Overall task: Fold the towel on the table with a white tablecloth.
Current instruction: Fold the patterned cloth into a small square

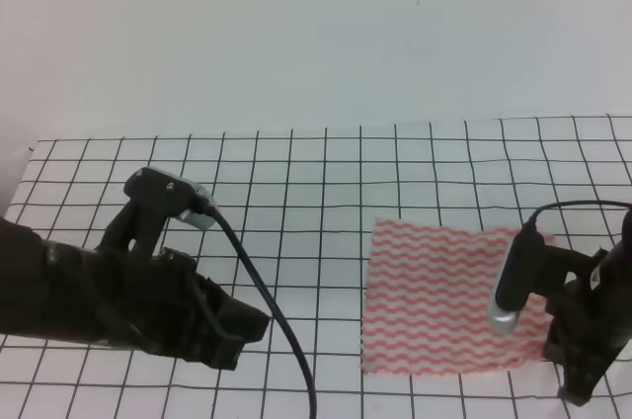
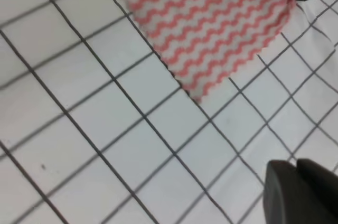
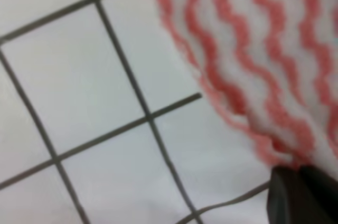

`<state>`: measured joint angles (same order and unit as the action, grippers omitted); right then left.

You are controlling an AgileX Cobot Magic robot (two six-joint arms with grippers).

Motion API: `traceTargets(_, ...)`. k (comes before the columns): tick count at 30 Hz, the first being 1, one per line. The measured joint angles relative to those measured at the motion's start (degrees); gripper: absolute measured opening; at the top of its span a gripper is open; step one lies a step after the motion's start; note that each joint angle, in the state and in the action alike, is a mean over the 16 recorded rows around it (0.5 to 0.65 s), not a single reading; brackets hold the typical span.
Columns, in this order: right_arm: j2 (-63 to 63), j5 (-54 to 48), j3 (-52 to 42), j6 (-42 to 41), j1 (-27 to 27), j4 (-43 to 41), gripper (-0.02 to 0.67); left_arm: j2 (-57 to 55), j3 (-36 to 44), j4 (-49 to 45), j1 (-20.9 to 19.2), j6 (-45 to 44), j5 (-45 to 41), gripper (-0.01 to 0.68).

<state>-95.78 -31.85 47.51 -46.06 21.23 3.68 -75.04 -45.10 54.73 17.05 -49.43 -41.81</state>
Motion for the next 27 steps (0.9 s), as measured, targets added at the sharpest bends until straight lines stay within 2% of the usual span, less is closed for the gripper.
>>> traceTargets(7,0.0,-0.4,2.1,1.3,0.0,0.1,0.005,-5.1,-3.6,-0.6,0.0,-5.2,0.6,0.156)
traceTargets(14,0.0,0.4,3.6,4.1,0.0,-0.3,0.005,-13.9,-10.4,-0.2,0.8,-12.6,-1.7,0.26)
traceTargets(22,-0.1,2.0,4.4,8.8,-0.1,-2.5,0.005,-23.5,-18.3,-0.8,5.5,-19.2,-4.3,0.282)
traceTargets(27,-0.1,2.4,4.6,10.8,-0.1,-3.7,0.005,-27.4,-21.4,-2.5,9.6,-20.5,-2.8,0.283)
